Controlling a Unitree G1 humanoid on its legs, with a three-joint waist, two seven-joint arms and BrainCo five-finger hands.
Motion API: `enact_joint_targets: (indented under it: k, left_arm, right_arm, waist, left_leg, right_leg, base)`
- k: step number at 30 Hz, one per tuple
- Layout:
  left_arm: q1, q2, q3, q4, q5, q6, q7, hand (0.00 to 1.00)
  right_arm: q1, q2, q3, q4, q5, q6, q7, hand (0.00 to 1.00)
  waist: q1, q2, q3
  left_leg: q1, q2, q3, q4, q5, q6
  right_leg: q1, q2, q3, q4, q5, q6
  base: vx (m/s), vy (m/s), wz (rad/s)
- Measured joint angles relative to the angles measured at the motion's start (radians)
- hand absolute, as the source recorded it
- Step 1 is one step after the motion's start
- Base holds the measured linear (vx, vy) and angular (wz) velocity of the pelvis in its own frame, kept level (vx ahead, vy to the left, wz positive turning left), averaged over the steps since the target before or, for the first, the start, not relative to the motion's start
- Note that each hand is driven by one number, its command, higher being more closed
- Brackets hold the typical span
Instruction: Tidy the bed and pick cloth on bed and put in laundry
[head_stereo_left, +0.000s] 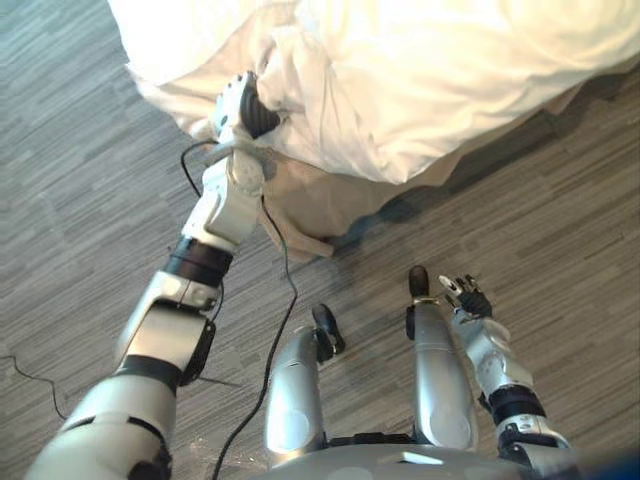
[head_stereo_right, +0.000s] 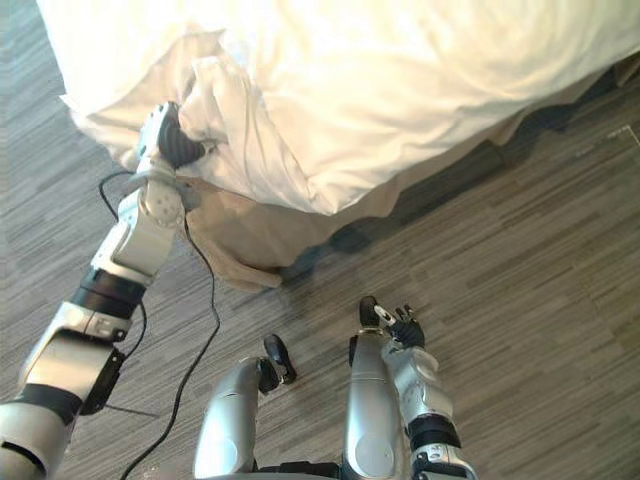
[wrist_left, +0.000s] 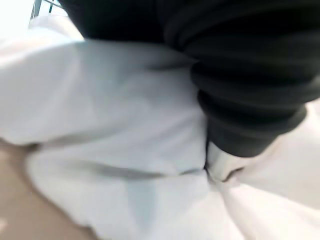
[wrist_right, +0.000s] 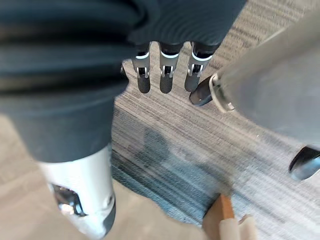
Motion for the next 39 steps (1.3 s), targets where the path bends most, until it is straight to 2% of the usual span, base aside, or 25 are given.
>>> enact_joint_targets:
  k: [2, 4, 6, 8, 10, 11, 12, 15, 17, 20, 24, 26, 30, 34, 39]
  left_arm:
    - [0.053, 0.003, 0.013, -0.02, -0.02, -0.042, -0.01, 1.0]
    - [0.131, 0.003, 0.024, -0.037, -0.04, -0.102, -0.013, 1.0]
    - [0.197, 0.003, 0.026, -0.066, -0.043, -0.14, -0.017, 1.0]
    - [0.26, 0.002, 0.04, -0.09, -0.048, -0.182, -0.02, 1.0]
    - [0.343, 0.0, 0.052, -0.103, -0.065, -0.235, -0.03, 1.0]
    - [0.364, -0.002, 0.059, -0.106, -0.068, -0.249, -0.035, 1.0]
    - [0.394, -0.015, 0.075, -0.107, -0.071, -0.274, -0.042, 0.0]
    - [0.486, -0.058, 0.105, -0.111, -0.078, -0.311, -0.061, 0.0]
    - [0.536, -0.077, 0.107, -0.11, -0.081, -0.315, -0.083, 0.0]
    - [0.662, -0.133, 0.118, -0.106, -0.131, -0.316, -0.106, 0.0]
    - [0.79, -0.195, 0.135, -0.054, -0.152, -0.31, -0.127, 0.0]
    - [0.842, -0.206, 0.148, 0.008, -0.152, -0.299, -0.127, 0.0]
    - [0.953, -0.246, 0.17, 0.22, -0.137, -0.244, -0.121, 0.0]
    - [1.01, -0.311, 0.275, 0.471, -0.115, -0.226, -0.078, 0.0]
    - [1.025, -0.359, 0.361, 0.639, -0.054, -0.224, -0.061, 0.0]
  right_arm:
    - [0.011, 0.002, -0.007, 0.002, 0.0, 0.0, 0.0, 0.0]
    - [0.025, 0.001, -0.009, 0.013, 0.0, 0.0, 0.0, 0.0]
    - [0.038, 0.005, -0.008, 0.032, 0.0, 0.001, 0.001, 0.0]
    - [0.051, 0.01, -0.009, 0.052, 0.0, 0.001, 0.002, 0.0]
    - [0.086, 0.021, -0.009, 0.07, 0.0, 0.002, 0.003, 0.0]
    - [0.094, 0.025, -0.009, 0.078, 0.0, 0.003, 0.003, 0.0]
    - [0.107, 0.028, -0.009, 0.09, 0.0, 0.012, 0.003, 0.0]
    - [0.134, 0.026, -0.012, 0.128, 0.0, 0.032, 0.01, 0.0]
    - [0.156, 0.023, -0.015, 0.145, 0.001, 0.048, 0.015, 0.0]
    - [0.18, 0.022, -0.023, 0.204, 0.0, 0.069, 0.031, 0.0]
    - [0.194, 0.018, -0.052, 0.259, 0.001, 0.09, 0.033, 0.0]
    - [0.197, 0.009, -0.052, 0.285, 0.001, 0.099, 0.042, 0.0]
    - [0.197, -0.005, -0.054, 0.314, 0.0, 0.11, 0.075, 0.0]
    - [0.197, 0.001, -0.056, 0.337, -0.001, 0.11, 0.107, 0.0]
    - [0.199, 0.002, -0.062, 0.357, -0.001, 0.109, 0.104, 0.0]
  waist:
    - [0.002, -0.001, -0.003]
    - [0.02, -0.004, -0.051]
    - [0.026, -0.004, -0.093]
    - [0.032, -0.006, -0.109]
    - [0.057, -0.007, -0.17]
    - [0.057, -0.007, -0.19]
    - [0.058, -0.007, -0.215]
    - [0.061, -0.005, -0.263]
    - [0.062, -0.004, -0.272]
    - [0.064, -0.006, -0.334]
    - [0.076, -0.001, -0.352]
    - [0.084, -0.001, -0.373]
    - [0.106, -0.003, -0.391]
    - [0.122, -0.027, -0.405]
    - [0.126, -0.036, -0.412]
  left_leg:
    - [0.038, -0.006, -0.012, -0.026, 0.009, -0.002]
    - [0.066, -0.012, -0.018, -0.067, 0.025, -0.006]
    - [0.082, -0.015, -0.037, -0.1, 0.042, -0.011]
    - [0.133, -0.014, -0.051, -0.142, 0.059, -0.02]
    - [0.176, -0.008, -0.062, -0.195, 0.076, -0.033]
    - [0.18, -0.008, -0.065, -0.211, 0.084, -0.036]
    - [0.199, -0.008, -0.072, -0.242, 0.096, -0.039]
    - [0.25, -0.008, -0.082, -0.304, 0.118, -0.047]
    - [0.291, -0.004, -0.095, -0.328, 0.121, -0.053]
    - [0.317, 0.002, -0.107, -0.367, 0.128, -0.062]
    - [0.347, 0.004, -0.143, -0.397, 0.134, -0.067]
    - [0.347, 0.003, -0.153, -0.406, 0.134, -0.067]
    - [0.375, -0.012, -0.172, -0.429, 0.138, -0.063]
    - [0.379, -0.024, -0.175, -0.43, 0.138, -0.062]
    - [0.39, -0.031, -0.174, -0.446, 0.146, -0.052]
  right_leg:
    - [0.046, -0.004, -0.023, -0.015, -0.001, 0.001]
    - [0.074, -0.009, -0.042, -0.041, -0.001, 0.001]
    - [0.099, -0.014, -0.073, -0.06, -0.001, 0.001]
    - [0.156, -0.013, -0.107, -0.082, -0.001, 0.001]
    - [0.202, -0.002, -0.13, -0.119, -0.001, 0.001]
    - [0.21, -0.001, -0.139, -0.13, -0.001, 0.001]
    - [0.231, 0.001, -0.154, -0.148, -0.001, 0.001]
    - [0.285, 0.011, -0.178, -0.193, 0.0, 0.0]
    - [0.338, 0.021, -0.195, -0.225, 0.001, -0.002]
    - [0.386, 0.038, -0.219, -0.289, 0.01, -0.006]
    - [0.458, 0.054, -0.253, -0.362, 0.029, 0.001]
    - [0.478, 0.058, -0.269, -0.393, 0.037, 0.003]
    - [0.542, 0.058, -0.275, -0.475, 0.066, 0.002]
    - [0.569, 0.054, -0.277, -0.526, 0.09, -0.003]
    - [0.58, 0.053, -0.274, -0.549, 0.113, -0.01]
  base:
    - [0.08, -0.011, 0.2]
    - [0.1, -0.013, 0.14]
    - [0.13, -0.033, 0.28]
    - [0.12, -0.055, 0.26]
    - [0.1, -0.06, 0.11]
    - [0.1, -0.059, 0.21]
    - [0.09, -0.054, 0.21]
    - [0.08, -0.035, 0.13]
    - [0.09, -0.016, 0.12]
    - [0.11, -0.003, 0.11]
    - [0.1, -0.009, 0.23]
    - [0.06, -0.006, 0.24]
    - [0.05, 0.03, 0.1]
    - [0.0, 0.016, 0.03]
    - [-0.07, 0.008, -0.04]
